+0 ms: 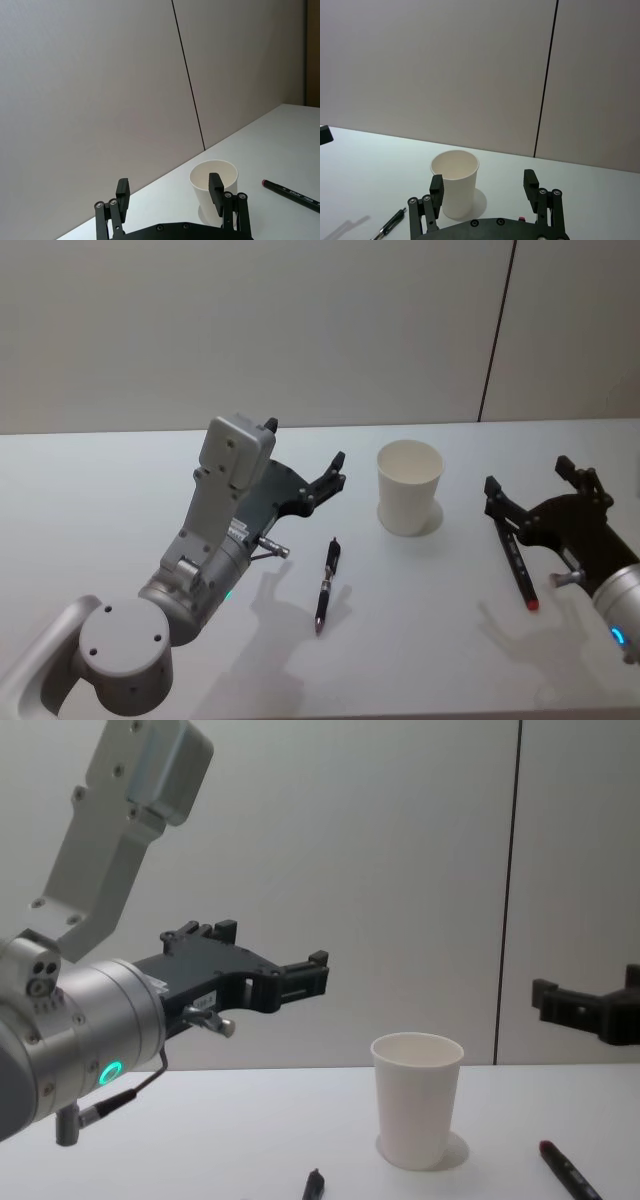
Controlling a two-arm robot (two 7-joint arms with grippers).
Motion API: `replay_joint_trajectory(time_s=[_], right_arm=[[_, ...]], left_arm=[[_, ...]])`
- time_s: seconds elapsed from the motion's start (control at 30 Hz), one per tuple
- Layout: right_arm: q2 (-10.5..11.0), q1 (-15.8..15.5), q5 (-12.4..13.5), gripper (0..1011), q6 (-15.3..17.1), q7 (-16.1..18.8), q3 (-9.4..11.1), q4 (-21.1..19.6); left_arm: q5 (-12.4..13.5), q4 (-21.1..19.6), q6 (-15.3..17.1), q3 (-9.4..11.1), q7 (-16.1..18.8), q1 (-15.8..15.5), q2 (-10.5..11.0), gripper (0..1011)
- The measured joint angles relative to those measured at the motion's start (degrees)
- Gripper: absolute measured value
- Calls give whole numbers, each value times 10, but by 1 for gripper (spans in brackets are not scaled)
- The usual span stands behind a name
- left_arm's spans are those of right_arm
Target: Place the pen into the pen holder.
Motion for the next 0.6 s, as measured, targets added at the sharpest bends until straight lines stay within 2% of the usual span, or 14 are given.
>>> replay_joint_trajectory(time_s=[0.4, 0.6], right_arm=[[-31, 44, -42, 1001, 78, -17, -8, 27], [-41, 78, -58, 1001, 134, -10, -5, 51]], left_arm=[[0, 0, 0, 0, 0, 0, 0, 1004], [0, 0, 0, 0, 0, 0, 0, 1004]])
